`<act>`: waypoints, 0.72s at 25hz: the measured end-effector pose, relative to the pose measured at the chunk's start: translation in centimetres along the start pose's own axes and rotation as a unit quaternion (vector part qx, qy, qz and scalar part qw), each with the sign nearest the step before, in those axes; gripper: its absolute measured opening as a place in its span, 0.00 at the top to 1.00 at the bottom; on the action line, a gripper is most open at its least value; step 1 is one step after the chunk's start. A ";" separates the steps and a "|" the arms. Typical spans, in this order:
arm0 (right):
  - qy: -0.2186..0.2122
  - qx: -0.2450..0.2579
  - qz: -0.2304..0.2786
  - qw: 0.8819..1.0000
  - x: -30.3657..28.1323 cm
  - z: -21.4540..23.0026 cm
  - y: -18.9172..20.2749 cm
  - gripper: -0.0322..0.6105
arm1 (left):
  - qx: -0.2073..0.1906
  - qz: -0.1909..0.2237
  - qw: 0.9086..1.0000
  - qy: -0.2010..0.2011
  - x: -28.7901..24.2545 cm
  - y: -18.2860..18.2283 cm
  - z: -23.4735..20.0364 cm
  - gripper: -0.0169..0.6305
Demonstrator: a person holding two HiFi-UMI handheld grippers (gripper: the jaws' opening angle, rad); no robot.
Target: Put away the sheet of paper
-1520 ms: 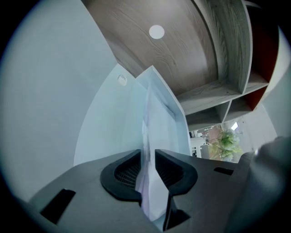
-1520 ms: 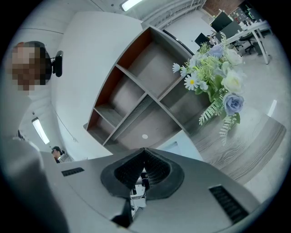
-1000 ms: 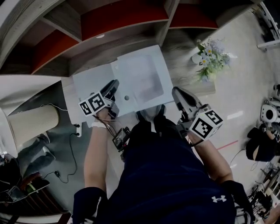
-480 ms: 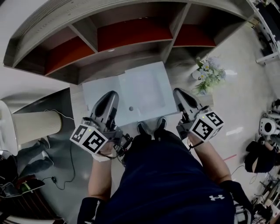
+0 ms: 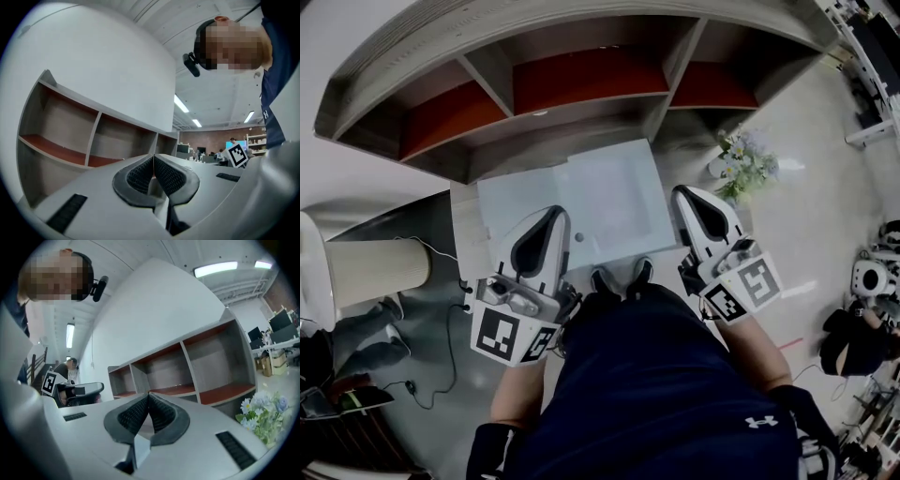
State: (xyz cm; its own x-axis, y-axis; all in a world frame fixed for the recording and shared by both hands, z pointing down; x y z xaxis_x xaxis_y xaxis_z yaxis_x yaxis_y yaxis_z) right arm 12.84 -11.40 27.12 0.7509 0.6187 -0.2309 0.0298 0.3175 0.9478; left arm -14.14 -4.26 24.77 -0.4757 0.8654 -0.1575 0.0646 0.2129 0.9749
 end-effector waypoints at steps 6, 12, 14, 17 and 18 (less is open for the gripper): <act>0.015 0.078 0.019 0.997 0.3 -1.1 -0.5 0.94 | -0.054 -0.042 0.998 -0.001 -0.7 1.6 1.5 0.95; 0.014 0.085 0.015 0.996 0.2 -1.3 -0.1 0.94 | -0.057 -0.044 0.997 -0.005 -0.8 1.9 1.3 0.95; 0.015 0.086 0.013 0.996 0.3 -1.2 -0.1 0.94 | -0.056 -0.047 0.997 -0.006 -0.9 2.0 1.3 0.95; 0.018 0.084 0.011 0.996 0.4 -0.9 0.0 0.94 | -0.042 -0.052 0.998 -0.008 -1.2 2.4 1.0 0.95; 0.019 0.085 0.010 0.996 0.4 -0.9 0.0 0.94 | -0.040 -0.054 0.998 -0.009 -1.2 2.5 0.9 0.95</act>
State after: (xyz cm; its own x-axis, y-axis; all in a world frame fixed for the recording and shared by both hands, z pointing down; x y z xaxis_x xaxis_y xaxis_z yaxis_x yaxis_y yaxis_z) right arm 12.53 -10.51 26.79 0.7271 0.6517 -0.2159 0.1279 0.1805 0.9752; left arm -12.58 -4.32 27.27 -0.4598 0.8480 -0.2636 -0.0557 0.2687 0.9616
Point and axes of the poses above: the fingertips, and each gripper's own axes: x backward along the fingers, z to its right, y out of its underside, the point moved 10 cm from there along x, backward along the fingers, and after that the axes turned 13 degrees about -z, right-handed, at the moved point
